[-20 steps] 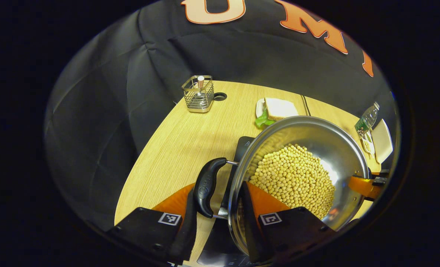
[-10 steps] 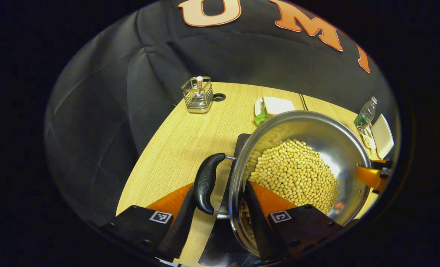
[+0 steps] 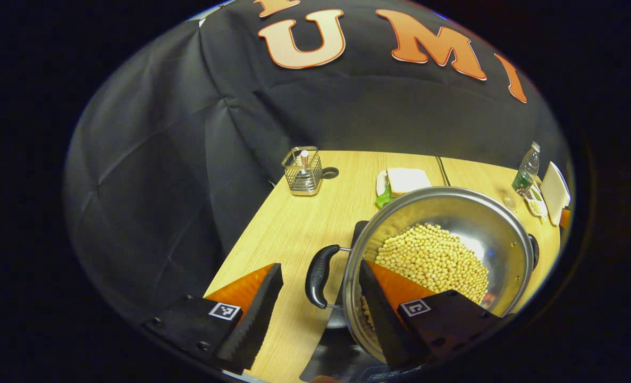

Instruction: First push the handle of the pot to place it horizontally, then grasp the pot with both hands and set it on the induction cooktop.

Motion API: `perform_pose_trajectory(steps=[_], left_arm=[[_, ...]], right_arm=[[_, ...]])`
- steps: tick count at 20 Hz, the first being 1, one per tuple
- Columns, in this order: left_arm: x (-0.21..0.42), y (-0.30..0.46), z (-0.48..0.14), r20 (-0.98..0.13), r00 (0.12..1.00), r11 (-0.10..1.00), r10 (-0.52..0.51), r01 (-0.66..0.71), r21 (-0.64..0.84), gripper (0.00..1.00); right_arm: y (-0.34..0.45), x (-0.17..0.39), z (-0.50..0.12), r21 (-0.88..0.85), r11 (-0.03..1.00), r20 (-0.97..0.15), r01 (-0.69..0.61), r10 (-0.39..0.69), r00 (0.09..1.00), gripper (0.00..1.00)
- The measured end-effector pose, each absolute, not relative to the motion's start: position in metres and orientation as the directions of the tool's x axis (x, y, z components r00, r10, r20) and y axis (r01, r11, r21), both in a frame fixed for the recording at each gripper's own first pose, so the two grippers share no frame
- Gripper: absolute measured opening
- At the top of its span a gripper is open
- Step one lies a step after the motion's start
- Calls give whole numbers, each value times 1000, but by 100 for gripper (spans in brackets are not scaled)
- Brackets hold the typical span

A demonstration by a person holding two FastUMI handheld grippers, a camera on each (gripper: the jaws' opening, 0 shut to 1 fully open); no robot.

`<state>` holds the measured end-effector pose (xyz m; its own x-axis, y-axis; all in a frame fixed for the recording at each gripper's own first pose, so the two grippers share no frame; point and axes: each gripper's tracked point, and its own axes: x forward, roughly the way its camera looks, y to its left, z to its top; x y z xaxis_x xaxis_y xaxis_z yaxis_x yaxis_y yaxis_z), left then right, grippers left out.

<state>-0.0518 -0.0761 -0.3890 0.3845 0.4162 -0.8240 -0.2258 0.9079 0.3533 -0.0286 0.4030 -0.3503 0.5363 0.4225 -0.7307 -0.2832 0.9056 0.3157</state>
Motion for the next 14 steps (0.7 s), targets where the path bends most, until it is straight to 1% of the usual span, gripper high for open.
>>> perform_pose_trajectory(steps=[4, 7, 11, 14], left_arm=[[-39, -115, -361, -801, 448, 917, 398, -226, 329, 94], [-25, -154, -333, -761, 527, 926, 377, -198, 321, 94], [-8, -225, -294, -719, 632, 955, 290, -143, 260, 93], [8, -269, -254, -664, 711, 968, 231, -97, 232, 94]], right_arm=[[304, -22, -327, 248, 937, -692, -247, 350, 631, 96], [224, -14, -304, 187, 958, -648, -216, 286, 706, 96], [136, -18, -261, 126, 978, -582, -169, 211, 786, 96], [97, -23, -225, 112, 982, -515, -155, 191, 835, 96]])
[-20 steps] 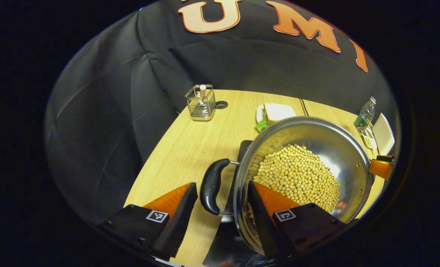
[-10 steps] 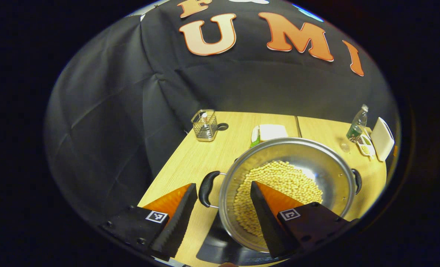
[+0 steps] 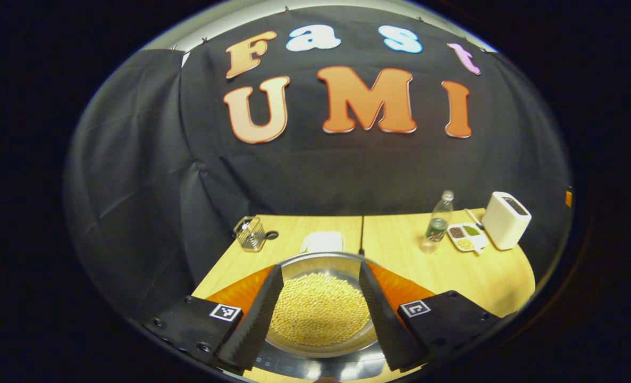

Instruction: First push the handle of the pot to place it horizontally, then grasp the pot with both hands and set it on the induction cooktop.

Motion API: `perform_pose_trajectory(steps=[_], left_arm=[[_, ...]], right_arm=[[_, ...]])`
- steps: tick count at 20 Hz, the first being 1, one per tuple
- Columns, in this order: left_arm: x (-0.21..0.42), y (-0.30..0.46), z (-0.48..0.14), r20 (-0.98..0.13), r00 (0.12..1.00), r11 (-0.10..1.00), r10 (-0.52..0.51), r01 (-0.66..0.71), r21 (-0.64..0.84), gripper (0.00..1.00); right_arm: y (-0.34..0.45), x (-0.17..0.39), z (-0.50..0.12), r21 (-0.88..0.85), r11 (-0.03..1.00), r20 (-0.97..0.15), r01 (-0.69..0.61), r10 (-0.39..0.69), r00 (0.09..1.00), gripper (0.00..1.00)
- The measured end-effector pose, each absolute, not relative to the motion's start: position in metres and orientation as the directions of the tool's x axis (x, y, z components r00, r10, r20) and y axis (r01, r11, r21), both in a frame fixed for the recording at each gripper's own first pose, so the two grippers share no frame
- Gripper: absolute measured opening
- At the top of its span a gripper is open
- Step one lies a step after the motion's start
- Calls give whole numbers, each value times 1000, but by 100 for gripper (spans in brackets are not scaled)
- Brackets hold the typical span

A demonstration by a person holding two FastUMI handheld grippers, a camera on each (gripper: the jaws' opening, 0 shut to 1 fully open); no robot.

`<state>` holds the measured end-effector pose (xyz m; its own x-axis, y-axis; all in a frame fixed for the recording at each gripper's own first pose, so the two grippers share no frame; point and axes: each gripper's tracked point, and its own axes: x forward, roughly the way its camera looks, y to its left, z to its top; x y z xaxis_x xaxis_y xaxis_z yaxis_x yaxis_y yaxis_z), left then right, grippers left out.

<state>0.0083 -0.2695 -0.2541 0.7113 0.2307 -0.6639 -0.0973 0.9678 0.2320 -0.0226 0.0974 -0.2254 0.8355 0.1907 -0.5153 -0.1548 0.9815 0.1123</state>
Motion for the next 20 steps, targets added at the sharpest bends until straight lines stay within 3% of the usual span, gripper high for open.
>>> perform_pose_trajectory(steps=[9, 12, 13, 20], left_arm=[[26, -390, -108, -394, 914, 988, 95, -39, 148, 94], [27, -413, -72, -331, 943, 990, 45, 1, 138, 99], [30, -419, -61, -308, 951, 992, 27, 13, 127, 93], [58, -415, 13, -124, 992, 997, -31, 39, 63, 98]], right_arm=[[26, -47, -135, 160, 975, -330, -155, 201, 922, 95], [16, -48, -109, 162, 974, -263, -158, 197, 944, 95], [11, -49, -102, 161, 975, -251, -154, 191, 949, 98], [10, -49, -44, 117, 984, -146, -130, 147, 978, 95]])
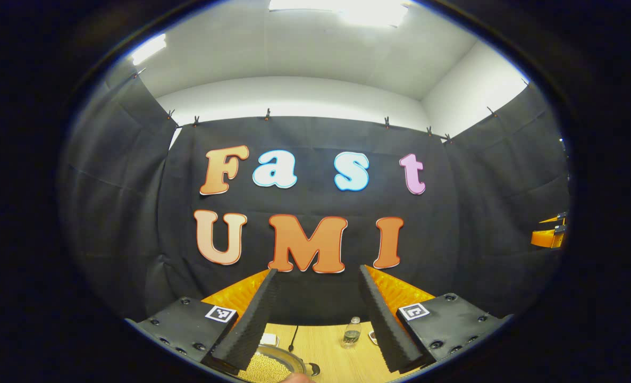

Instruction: First push the handle of the pot to place it horizontally, then grasp the pot with both hands and set it on the induction cooktop.

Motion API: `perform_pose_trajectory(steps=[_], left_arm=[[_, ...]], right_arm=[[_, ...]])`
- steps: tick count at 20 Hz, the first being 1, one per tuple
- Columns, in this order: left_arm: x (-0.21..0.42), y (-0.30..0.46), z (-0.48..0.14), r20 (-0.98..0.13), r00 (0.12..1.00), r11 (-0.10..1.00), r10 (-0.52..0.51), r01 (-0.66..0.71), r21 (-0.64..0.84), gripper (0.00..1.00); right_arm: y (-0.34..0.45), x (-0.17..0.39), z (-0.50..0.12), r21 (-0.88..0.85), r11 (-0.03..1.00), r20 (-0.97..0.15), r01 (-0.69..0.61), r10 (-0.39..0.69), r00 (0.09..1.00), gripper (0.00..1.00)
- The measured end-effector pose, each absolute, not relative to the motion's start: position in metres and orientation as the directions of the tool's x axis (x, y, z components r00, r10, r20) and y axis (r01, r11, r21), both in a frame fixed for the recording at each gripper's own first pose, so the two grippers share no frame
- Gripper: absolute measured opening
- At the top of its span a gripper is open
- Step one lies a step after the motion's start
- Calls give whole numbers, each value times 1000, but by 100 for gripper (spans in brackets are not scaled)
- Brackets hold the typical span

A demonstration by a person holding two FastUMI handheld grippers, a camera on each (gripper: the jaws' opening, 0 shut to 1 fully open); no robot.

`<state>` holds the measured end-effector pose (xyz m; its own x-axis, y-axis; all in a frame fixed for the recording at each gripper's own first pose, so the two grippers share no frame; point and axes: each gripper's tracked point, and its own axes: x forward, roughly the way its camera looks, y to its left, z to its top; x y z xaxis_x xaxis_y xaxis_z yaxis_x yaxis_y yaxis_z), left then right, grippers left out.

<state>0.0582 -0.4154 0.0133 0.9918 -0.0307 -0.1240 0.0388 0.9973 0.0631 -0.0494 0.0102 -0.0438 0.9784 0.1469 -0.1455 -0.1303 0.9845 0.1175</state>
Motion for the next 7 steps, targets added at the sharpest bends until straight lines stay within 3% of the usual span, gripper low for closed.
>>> perform_pose_trajectory(steps=[3, 4, 6, 7], left_arm=[[66, -396, 46, -60, 998, 997, -29, 33, 66, 98], [68, -389, 53, -50, 998, 997, -28, 31, 66, 93], [69, -371, 69, -14, 1000, 997, -13, 14, 75, 93], [69, -363, 76, 8, 1000, 997, -10, 9, 83, 97]], right_arm=[[29, -43, -20, 96, 987, -110, -126, 136, 985, 95], [33, -39, -14, 93, 988, -98, -124, 133, 986, 98], [44, -33, 3, 95, 987, -71, -132, 139, 988, 93], [51, -31, 7, 92, 985, -54, -147, 152, 987, 95]])
